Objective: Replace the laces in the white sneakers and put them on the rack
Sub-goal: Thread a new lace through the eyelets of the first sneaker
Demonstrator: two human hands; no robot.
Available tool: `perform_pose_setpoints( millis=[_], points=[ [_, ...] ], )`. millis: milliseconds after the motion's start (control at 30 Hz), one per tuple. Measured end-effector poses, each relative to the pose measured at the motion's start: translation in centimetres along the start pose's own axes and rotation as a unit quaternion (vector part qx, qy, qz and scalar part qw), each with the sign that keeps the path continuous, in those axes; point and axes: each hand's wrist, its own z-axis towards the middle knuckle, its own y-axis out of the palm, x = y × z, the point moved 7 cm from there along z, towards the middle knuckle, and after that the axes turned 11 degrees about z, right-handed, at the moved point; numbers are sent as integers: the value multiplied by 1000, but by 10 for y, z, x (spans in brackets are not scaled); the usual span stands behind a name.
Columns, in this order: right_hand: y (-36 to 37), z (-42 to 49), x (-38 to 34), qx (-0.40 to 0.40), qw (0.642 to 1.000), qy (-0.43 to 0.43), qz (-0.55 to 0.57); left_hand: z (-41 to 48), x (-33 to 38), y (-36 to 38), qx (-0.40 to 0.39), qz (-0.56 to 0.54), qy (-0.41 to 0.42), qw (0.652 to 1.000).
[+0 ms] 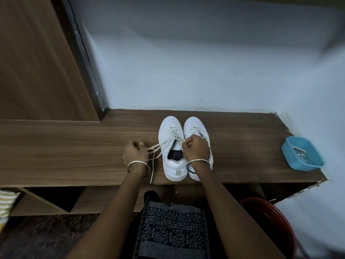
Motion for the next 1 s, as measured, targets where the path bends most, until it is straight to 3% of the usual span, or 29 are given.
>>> perform_pose_setpoints(
  millis=[100, 200, 333, 500, 567, 633, 767, 867, 933, 1000],
  points=[
    [0, 0, 0, 2, 1000, -4, 2, -23, 55, -1, 12, 94, 235, 967],
    [0, 0, -1, 3, 1000, -9, -3, -44, 92, 19, -27, 179, 363, 914],
    [-1, 0, -1, 2, 1000, -7, -5, -53, 108, 35, -1, 300, 403, 865],
    [-2, -1, -3, 1, 1000, -9, -6, -56, 116, 41, 30, 346, 413, 842],
    [-2, -1, -3, 0, 1000, -11, -8, -54, 116, 36, 24, 321, 393, 861],
    [-2, -2, -2, 2, 1000, -10, -5, -49, 109, 22, 28, 246, 332, 910],
    [1, -2, -1, 0, 1000, -10, -4, -17, 57, -3, 41, 26, 121, 991],
    [1, -2, -2, 0, 1000, -15, -9, 0, 11, 0, -3, -123, -48, 991],
    [1, -2, -2, 1, 1000, -17, -9, 2, -5, -1, 0, -140, -113, 984],
    [1, -2, -1, 1, 1000, -16, -10, -4, -8, -7, 11, -107, -126, 986]
  ],
)
